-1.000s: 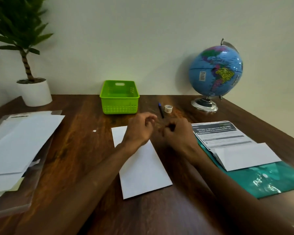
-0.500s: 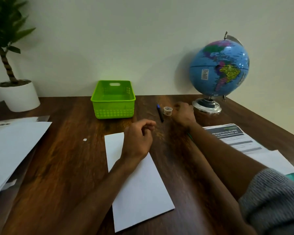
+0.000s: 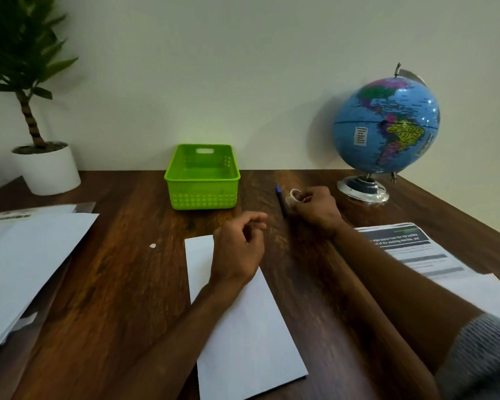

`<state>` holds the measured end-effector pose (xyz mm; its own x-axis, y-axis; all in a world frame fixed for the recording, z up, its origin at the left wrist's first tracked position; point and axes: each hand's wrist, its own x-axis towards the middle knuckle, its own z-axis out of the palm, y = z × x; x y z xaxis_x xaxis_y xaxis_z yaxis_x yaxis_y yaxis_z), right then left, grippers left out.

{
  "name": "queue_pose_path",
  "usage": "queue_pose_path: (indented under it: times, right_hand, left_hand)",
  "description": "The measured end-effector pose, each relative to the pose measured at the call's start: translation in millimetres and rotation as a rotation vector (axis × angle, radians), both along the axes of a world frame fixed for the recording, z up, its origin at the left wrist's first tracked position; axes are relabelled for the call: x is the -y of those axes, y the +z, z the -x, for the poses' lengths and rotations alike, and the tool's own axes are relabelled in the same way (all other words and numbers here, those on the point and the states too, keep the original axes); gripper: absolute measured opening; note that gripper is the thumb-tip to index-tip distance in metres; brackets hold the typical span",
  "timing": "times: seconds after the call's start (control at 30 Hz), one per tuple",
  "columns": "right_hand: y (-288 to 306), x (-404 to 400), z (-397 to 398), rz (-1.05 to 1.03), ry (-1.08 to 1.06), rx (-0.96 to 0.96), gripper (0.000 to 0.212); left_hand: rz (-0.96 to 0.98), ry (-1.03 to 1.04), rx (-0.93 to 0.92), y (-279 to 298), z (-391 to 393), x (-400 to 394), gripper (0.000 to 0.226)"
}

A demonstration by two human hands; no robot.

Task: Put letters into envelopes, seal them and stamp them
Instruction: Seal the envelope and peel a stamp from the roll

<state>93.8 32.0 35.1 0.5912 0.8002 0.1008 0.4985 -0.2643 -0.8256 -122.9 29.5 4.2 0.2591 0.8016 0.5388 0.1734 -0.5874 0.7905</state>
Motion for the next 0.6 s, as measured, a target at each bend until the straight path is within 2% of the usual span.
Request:
queue_pose_path:
  times: [0.13, 0.23, 0.33, 0.43, 0.53, 0.6]
  right_hand:
    - [9, 37, 40, -0.153, 0.077, -0.430, 0.017]
    - [7, 64, 66, -0.208, 0.171, -0.579, 0.019]
    - [4, 84, 81, -0.220, 0.226, -0.624, 0.025]
    - [1, 100, 89, -0.232, 0.275, -0.599, 0.027]
    - [-2, 115, 94, -0.254, 0.306, -0.489, 0.023]
    - [-5, 121, 98, -0.257, 0.328, -0.382, 0.022]
  left_hand:
    - [0.064, 0.038, 0.099, 10, -2, 3, 0.018]
    - [0.064, 0.024, 0.087, 18, -3, 10, 0.020]
    - [0.108, -0.031, 0.077, 23, -1, 15, 0.022]
    - [0.272, -0.140, 0.135, 24, 7, 22, 0.021]
    - [0.404, -0.211, 0.221, 25, 23, 29, 0.013]
    - [0.425, -0.252, 0.246, 24, 36, 35, 0.011]
